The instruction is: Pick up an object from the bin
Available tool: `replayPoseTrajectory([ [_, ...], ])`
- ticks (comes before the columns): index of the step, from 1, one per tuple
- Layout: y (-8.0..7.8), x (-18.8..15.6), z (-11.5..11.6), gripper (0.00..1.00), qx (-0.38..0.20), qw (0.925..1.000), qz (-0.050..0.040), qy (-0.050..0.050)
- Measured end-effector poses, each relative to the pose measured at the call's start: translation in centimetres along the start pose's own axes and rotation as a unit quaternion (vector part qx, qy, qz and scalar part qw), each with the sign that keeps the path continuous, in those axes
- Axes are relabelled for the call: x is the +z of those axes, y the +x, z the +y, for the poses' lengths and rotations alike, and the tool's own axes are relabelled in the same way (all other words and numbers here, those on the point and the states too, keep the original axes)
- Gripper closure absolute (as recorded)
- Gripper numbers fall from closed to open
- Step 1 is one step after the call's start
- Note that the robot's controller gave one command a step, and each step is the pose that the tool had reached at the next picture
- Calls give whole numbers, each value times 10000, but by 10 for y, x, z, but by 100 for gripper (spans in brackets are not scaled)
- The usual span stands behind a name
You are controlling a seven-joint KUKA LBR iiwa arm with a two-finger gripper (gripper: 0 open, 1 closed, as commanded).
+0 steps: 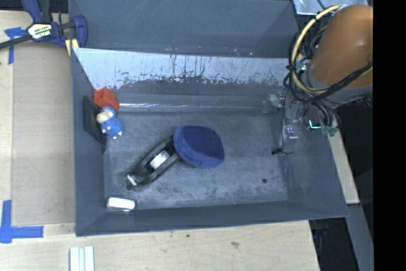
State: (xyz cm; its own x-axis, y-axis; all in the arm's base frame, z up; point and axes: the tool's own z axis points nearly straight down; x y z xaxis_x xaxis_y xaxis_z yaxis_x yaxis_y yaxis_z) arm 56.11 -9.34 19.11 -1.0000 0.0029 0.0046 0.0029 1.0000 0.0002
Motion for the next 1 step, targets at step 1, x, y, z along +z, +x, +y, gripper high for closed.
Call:
replayPoseTrajectory([
  [1,43,40,107,0,24,10000,-6,-19],
])
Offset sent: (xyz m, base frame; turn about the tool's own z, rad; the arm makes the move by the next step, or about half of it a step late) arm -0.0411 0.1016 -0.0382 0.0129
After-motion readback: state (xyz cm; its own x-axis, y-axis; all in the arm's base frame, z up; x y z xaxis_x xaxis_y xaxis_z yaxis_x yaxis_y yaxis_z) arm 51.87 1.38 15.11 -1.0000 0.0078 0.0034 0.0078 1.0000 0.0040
